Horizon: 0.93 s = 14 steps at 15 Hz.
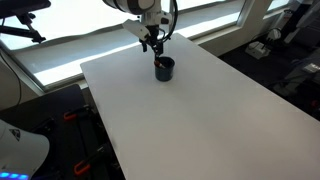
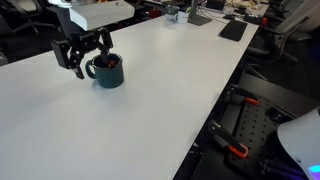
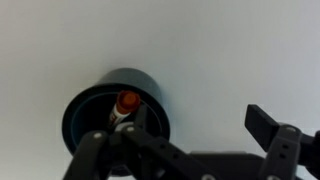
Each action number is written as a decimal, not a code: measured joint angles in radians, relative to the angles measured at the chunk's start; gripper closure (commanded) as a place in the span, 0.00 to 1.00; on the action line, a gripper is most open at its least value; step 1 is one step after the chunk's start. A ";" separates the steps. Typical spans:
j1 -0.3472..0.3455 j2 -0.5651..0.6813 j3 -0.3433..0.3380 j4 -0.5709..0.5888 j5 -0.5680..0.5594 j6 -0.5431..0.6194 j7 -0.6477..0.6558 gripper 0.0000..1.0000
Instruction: Take the marker out of the cup
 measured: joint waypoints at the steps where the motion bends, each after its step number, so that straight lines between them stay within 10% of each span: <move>1: -0.004 -0.008 -0.001 -0.017 0.000 0.009 0.011 0.00; 14: -0.013 -0.114 -0.061 -0.116 -0.019 0.029 0.049 0.00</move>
